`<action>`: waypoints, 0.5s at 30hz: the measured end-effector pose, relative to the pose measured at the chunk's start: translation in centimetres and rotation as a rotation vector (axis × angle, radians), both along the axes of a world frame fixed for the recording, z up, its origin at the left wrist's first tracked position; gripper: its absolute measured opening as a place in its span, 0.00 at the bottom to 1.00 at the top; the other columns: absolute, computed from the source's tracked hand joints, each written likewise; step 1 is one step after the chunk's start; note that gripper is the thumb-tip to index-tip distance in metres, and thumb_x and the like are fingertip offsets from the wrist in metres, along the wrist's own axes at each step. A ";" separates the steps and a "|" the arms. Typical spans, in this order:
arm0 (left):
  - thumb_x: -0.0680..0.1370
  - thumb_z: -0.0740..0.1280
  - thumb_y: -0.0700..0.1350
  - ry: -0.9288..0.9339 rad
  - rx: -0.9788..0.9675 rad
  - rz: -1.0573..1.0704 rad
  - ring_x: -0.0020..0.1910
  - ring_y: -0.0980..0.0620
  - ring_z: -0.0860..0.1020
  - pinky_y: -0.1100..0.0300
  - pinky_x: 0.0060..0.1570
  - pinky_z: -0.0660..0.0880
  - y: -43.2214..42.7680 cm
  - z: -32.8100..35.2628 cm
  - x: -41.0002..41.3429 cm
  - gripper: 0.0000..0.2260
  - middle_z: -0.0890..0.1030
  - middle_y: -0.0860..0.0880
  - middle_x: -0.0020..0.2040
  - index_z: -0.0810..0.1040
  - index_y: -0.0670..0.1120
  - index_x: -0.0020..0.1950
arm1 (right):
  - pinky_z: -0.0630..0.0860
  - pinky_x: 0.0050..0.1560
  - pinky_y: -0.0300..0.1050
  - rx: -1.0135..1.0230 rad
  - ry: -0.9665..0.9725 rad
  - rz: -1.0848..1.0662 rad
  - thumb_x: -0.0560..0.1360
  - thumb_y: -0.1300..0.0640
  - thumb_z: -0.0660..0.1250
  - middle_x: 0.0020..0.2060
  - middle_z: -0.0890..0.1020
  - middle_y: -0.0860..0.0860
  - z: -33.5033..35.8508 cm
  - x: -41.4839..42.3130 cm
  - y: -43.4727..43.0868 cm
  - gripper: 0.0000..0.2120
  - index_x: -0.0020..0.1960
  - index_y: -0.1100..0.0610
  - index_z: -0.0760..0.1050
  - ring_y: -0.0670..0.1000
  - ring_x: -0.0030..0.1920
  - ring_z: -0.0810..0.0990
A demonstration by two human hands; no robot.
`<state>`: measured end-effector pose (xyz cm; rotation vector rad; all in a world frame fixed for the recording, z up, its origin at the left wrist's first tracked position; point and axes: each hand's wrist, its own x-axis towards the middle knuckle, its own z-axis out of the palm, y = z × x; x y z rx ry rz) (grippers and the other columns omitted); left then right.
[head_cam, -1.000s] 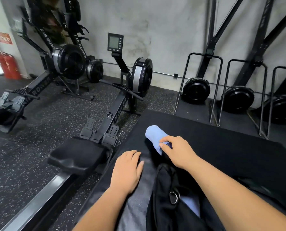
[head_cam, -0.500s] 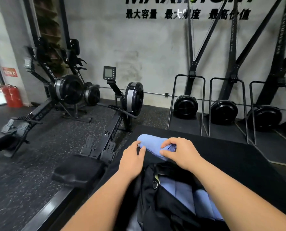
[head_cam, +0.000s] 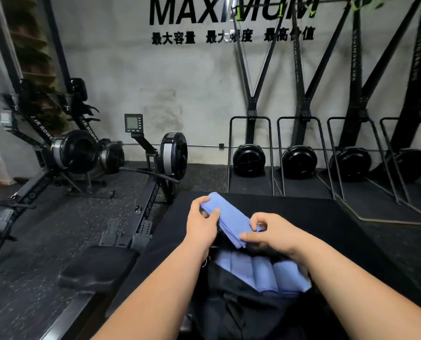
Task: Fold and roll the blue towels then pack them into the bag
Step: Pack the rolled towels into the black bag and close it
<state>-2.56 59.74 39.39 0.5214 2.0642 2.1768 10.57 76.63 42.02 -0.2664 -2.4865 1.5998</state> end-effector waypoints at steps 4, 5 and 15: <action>0.78 0.72 0.43 0.041 -0.037 -0.063 0.47 0.49 0.82 0.46 0.53 0.82 1.1 -0.1 1.6 0.17 0.83 0.46 0.49 0.78 0.66 0.57 | 0.65 0.38 0.47 -0.034 -0.076 0.008 0.72 0.45 0.80 0.34 0.71 0.53 -0.2 2.0 0.3 0.19 0.38 0.51 0.71 0.51 0.36 0.67; 0.78 0.72 0.44 0.074 -0.069 -0.082 0.48 0.48 0.82 0.45 0.54 0.83 1.3 -0.1 1.9 0.17 0.83 0.46 0.51 0.78 0.67 0.57 | 0.65 0.40 0.50 -0.030 -0.041 -0.026 0.72 0.45 0.79 0.34 0.72 0.53 -0.3 2.1 0.3 0.18 0.39 0.51 0.72 0.52 0.37 0.67; 0.81 0.72 0.47 0.230 -0.224 -0.296 0.53 0.55 0.84 0.52 0.55 0.83 2.8 -0.8 3.7 0.18 0.83 0.53 0.54 0.77 0.69 0.65 | 0.82 0.54 0.46 0.098 0.038 -0.170 0.72 0.59 0.78 0.53 0.85 0.49 -0.5 4.0 0.8 0.28 0.62 0.31 0.79 0.46 0.48 0.83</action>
